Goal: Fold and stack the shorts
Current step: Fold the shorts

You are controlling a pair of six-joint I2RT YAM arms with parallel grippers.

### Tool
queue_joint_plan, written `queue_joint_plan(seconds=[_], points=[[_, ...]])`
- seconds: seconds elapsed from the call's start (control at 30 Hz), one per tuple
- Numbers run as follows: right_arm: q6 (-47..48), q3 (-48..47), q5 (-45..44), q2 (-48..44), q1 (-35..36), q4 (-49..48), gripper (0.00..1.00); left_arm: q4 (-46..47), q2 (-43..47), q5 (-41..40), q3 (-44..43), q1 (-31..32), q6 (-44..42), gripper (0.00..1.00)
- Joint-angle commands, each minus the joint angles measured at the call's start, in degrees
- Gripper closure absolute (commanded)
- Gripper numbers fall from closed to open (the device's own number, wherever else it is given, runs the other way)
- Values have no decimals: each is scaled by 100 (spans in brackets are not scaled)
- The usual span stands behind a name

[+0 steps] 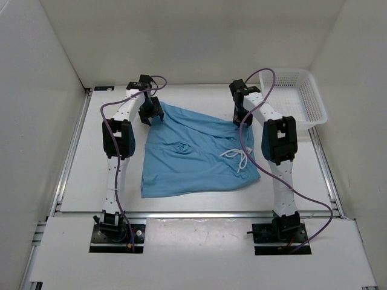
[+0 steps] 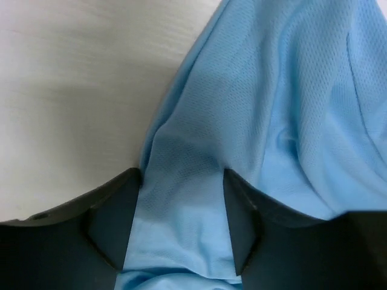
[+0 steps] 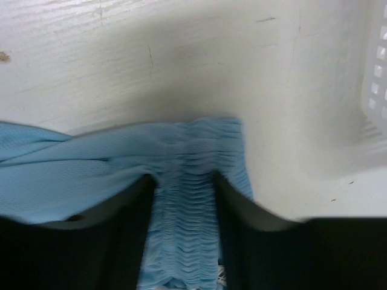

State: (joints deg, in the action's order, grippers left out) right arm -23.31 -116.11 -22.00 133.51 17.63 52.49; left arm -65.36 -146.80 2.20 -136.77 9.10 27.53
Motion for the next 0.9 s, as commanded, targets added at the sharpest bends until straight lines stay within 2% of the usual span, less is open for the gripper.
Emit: queue_joint_plan(seconds=[0.0, 0.03, 0.1, 0.13, 0.17, 0.23, 0.33, 0.53, 0.67, 0.7, 0.73, 0.77, 0.87], points=[[81, -411, -217, 184, -31, 174, 59, 155, -15, 254, -183, -14, -81, 34], [81, -464, -217, 253, -31, 174, 76, 155, -15, 316, -96, -14, -81, 51], [29, -465, -164, 254, -31, 174, 89, 226, -67, 439, 70, -215, -29, 90], [28, -534, -164, 306, -31, 174, 98, 226, -68, 614, 141, -286, -28, 90], [28, -587, -112, 307, -31, 174, 100, 287, 2, 615, 246, -365, -28, 90], [-24, -588, -112, 307, -31, 174, 100, 383, 326, 257, 684, -576, 24, 90], [-24, -702, 37, 237, -31, 174, 100, 673, 880, 141, 1299, -891, 24, 90], [-24, -1158, 546, 289, -31, 174, 100, 727, 1365, 18, 1819, -1340, 24, 90], [-24, -1405, 932, 473, -31, 174, 100, 779, 1453, 96, 1882, -1394, -98, 90], [45, -1457, 1065, 543, -31, 122, 96, 701, 1453, 184, 1830, -1394, -99, 87], [98, -1536, 1171, 544, -31, 69, 86, 639, 1366, 333, 1629, -1394, -159, 66], [99, -1598, 1259, 596, -31, 68, 53, 421, 1304, 334, 1479, -1394, -212, 53], [169, -1782, 1339, 597, -31, -2, 29, 279, 1198, 203, 1005, -1262, -213, 10]])
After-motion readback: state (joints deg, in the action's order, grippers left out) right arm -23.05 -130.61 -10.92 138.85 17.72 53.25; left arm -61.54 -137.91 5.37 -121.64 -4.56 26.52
